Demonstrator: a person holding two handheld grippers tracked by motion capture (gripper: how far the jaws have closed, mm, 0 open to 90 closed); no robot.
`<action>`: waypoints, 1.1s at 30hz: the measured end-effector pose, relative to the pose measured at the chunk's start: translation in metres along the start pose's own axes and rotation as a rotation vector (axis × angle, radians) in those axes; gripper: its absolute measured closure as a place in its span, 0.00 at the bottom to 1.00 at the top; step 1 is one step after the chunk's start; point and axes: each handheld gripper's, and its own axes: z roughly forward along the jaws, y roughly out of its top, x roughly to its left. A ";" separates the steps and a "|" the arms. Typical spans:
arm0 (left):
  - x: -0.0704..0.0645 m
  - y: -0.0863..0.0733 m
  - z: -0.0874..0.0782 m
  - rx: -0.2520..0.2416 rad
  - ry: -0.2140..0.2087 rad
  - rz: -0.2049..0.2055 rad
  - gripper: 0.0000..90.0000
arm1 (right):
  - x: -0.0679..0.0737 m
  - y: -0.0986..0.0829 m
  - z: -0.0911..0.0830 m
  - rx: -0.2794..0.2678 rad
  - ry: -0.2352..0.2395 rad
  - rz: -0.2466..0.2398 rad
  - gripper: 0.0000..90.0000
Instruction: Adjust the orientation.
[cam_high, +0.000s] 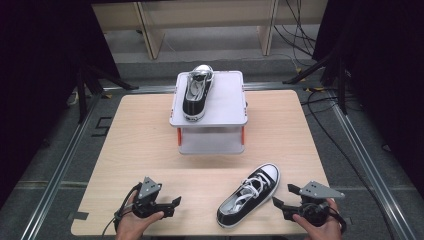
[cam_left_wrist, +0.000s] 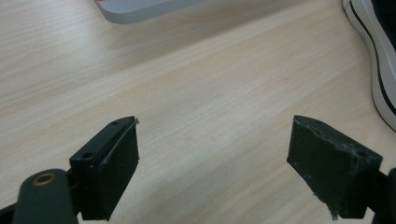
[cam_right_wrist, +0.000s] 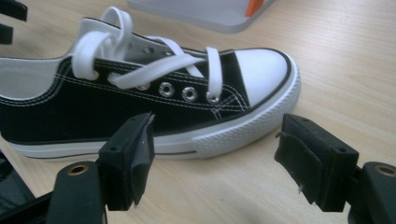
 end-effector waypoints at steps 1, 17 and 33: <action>0.001 0.000 -0.001 0.009 0.003 0.009 0.17 | 0.001 0.001 0.001 -0.007 0.005 -0.022 0.31; 0.008 -0.006 -0.003 0.029 0.005 -0.023 0.17 | 0.052 0.021 0.005 -0.032 0.089 -0.048 0.31; 0.002 -0.007 0.002 0.053 -0.019 0.002 0.17 | 0.079 0.032 0.051 0.043 -0.048 0.000 0.19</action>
